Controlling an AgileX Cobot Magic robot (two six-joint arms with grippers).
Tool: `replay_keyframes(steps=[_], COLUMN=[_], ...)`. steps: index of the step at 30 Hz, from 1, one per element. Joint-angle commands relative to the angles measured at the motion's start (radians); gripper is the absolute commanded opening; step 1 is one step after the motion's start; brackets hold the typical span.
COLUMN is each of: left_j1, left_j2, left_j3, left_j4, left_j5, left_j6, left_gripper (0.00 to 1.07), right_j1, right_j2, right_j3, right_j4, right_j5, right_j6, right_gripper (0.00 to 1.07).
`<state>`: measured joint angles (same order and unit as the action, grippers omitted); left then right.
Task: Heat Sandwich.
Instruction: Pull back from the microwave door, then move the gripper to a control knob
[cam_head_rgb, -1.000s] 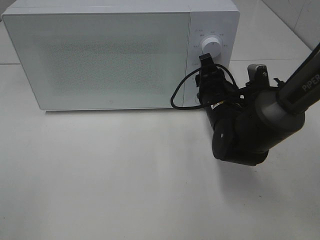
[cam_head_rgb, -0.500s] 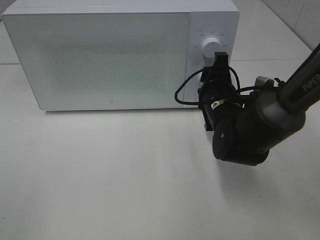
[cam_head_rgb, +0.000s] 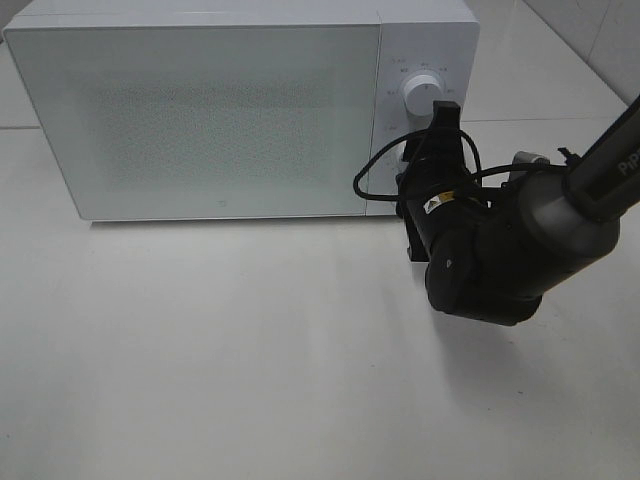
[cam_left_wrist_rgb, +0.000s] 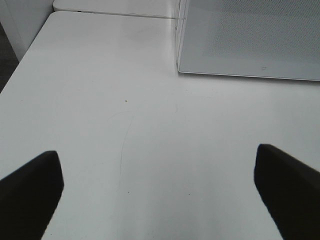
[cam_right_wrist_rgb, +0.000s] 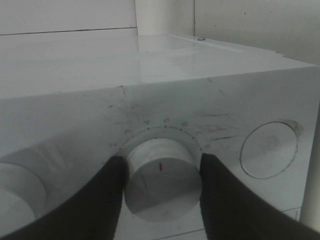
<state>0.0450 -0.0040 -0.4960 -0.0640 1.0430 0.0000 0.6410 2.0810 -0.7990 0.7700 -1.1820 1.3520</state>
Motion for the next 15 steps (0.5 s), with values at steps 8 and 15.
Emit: replay_keyframes(steps=[8, 15], left_j1=[0.001, 0.001], left_j2=[-0.025, -0.025], left_j3=[0.003, 0.003], left_j4=[-0.004, -0.004], left_j5=[-0.012, -0.012], left_j6=[0.0, 0.0], left_gripper=[0.98, 0.98], right_j1=[-0.005, -0.005], right_j2=[-0.028, -0.028], right_j3=[-0.03, -0.03], right_j4=[-0.117, -0.096], right_j5=[-0.124, -0.089], right_j6=[-0.023, -0.035], right_gripper=[0.23, 0.42])
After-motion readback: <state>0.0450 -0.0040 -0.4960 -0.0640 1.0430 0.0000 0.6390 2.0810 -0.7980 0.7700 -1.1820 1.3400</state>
